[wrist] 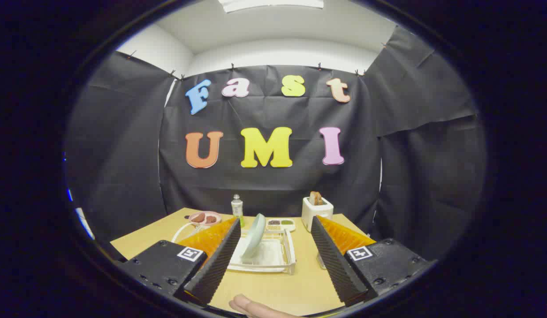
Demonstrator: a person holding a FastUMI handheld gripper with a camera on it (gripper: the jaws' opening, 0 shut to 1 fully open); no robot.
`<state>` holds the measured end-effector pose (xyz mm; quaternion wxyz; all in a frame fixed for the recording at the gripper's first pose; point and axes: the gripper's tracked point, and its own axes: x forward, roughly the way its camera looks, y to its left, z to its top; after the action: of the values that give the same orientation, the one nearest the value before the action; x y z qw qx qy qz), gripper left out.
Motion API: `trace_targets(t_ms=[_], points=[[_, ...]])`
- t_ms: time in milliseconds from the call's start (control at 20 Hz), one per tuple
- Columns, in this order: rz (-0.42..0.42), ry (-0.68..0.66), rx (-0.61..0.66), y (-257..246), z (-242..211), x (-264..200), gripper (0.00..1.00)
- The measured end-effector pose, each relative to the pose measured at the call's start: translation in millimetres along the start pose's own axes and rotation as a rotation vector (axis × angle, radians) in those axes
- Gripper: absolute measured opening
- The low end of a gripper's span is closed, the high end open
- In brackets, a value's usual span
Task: Take the plate from the dish rack, then take the spoon from the basket and place it into the plate.
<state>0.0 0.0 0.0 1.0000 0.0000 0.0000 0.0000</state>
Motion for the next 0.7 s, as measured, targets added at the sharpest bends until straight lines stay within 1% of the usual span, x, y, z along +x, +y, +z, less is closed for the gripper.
trace_targets(t_ms=[200, 400, 550, 700], points=[[-0.009, 0.003, -0.003, -8.7, 1.5, 3.1, 1.0], [-0.04, -0.005, -0.016, -16.9, 1.0, 6.6, 1.0], [-0.011, -0.015, -0.007, -12.9, 1.1, 9.8, 1.0], [-0.02, -0.001, -0.018, -16.9, -1.0, 18.7, 1.0]])
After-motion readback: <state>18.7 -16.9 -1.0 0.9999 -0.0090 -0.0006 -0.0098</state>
